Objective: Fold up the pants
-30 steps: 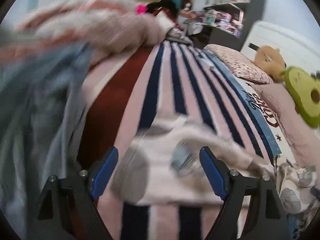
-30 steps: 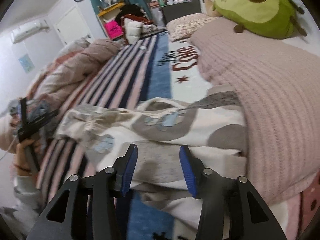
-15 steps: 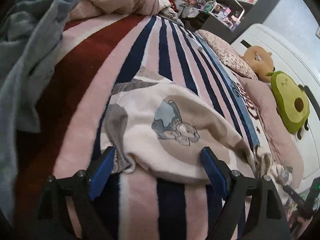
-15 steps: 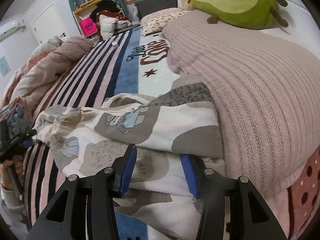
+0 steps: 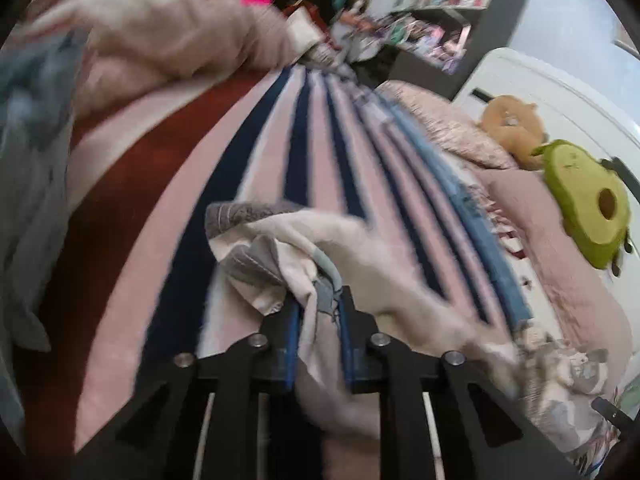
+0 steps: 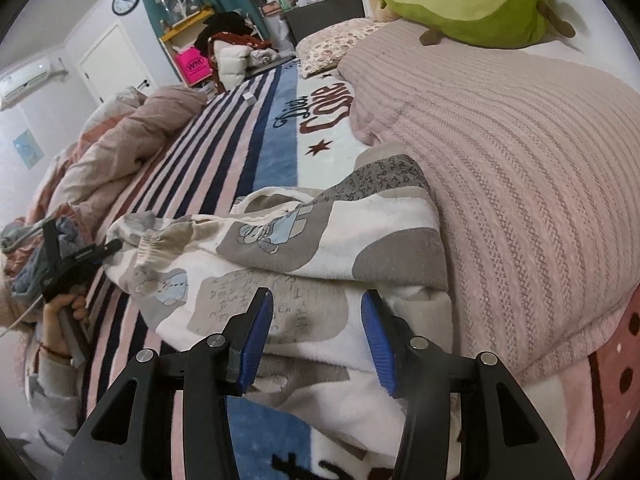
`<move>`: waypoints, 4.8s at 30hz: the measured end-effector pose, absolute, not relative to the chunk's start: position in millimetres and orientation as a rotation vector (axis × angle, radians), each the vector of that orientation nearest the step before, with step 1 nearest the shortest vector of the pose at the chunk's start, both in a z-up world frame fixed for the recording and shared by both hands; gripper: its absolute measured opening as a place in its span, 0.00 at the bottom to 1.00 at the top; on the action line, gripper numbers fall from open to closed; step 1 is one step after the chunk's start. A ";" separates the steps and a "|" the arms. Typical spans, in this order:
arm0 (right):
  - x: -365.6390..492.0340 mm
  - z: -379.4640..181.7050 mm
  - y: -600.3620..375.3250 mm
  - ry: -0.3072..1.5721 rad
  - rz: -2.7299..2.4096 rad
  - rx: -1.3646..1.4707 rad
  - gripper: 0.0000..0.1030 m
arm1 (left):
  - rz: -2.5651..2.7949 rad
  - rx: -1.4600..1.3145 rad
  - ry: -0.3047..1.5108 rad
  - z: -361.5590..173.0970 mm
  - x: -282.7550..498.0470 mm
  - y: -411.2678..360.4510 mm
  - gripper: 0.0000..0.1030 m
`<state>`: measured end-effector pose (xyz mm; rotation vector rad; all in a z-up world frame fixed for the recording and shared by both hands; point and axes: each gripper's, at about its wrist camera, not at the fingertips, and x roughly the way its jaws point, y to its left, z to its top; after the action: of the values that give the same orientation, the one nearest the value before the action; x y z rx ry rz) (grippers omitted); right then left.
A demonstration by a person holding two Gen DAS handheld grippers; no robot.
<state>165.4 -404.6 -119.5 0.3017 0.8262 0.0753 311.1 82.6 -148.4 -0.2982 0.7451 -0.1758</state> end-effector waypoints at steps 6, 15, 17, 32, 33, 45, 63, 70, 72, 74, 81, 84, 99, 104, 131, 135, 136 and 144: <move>156.8 -111.0 -414.9 0.787 0.104 0.340 0.41 | -0.317 -0.178 0.584 -78.1 289.0 10.9 0.12; 148.7 -94.8 -430.3 0.710 0.130 0.377 0.41 | -0.754 0.032 0.613 -51.3 246.1 -168.1 0.12; 146.7 -91.6 -436.7 0.691 0.119 0.384 0.41 | -0.811 0.079 0.658 -66.8 237.6 -197.9 0.11; 138.1 -83.3 -460.4 0.638 0.053 0.424 0.47 | -0.907 0.065 0.716 -63.7 228.4 -175.3 0.55; 139.0 -82.8 -458.1 0.641 0.052 0.418 0.48 | -0.879 0.048 0.697 -57.7 231.1 -163.5 0.57; 180.8 -87.4 -380.7 0.710 0.061 0.183 0.73 | -0.615 -0.044 0.765 -103.8 287.5 -80.0 0.58; 193.3 -106.6 -374.8 0.764 -0.132 -0.033 0.25 | -0.725 -0.031 0.886 -140.1 295.0 -99.0 0.59; 160.0 -105.6 -394.0 0.816 -0.164 0.054 0.16 | -0.738 -0.005 0.894 -139.2 292.2 -100.9 0.59; 152.7 -107.4 -398.0 0.829 -0.181 0.075 0.16 | -0.734 0.002 0.892 -138.6 291.4 -100.7 0.59; 146.1 -103.8 -399.5 0.812 -0.211 0.081 0.20 | -0.726 0.006 0.889 -137.7 291.0 -99.8 0.59; 137.5 -65.9 -384.9 0.614 -0.171 0.075 0.41 | -0.725 0.001 0.882 -135.4 291.0 -96.5 0.59; 160.2 -73.2 -361.1 0.664 -0.047 0.042 0.40 | -0.727 -0.005 0.888 -136.4 291.9 -95.7 0.59; 152.2 -119.3 -365.1 0.893 -0.150 -0.038 0.36 | -0.731 0.012 0.884 -135.6 289.7 -98.9 0.62; 147.6 -118.3 -366.1 0.889 -0.210 -0.066 0.36 | -0.729 0.009 0.887 -135.2 290.5 -97.4 0.62; 131.6 -87.8 -404.3 0.726 -0.191 0.114 0.06 | -0.712 -0.004 0.876 -130.4 293.2 -87.0 0.62; 154.5 -80.9 -410.1 0.715 -0.109 0.175 0.36 | -0.700 -0.017 0.876 -130.3 296.2 -82.0 0.62; 164.5 -85.1 -410.5 0.748 -0.062 0.187 0.38 | -0.698 -0.020 0.877 -130.6 296.9 -81.4 0.62; 203.3 -82.9 -389.8 0.721 -0.021 0.064 0.04 | -0.706 -0.018 0.885 -133.8 298.2 -82.6 0.62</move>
<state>203.3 -389.8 -82.9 0.0637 0.7206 -0.0211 298.2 -82.6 -133.8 -0.0180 0.8854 -0.7062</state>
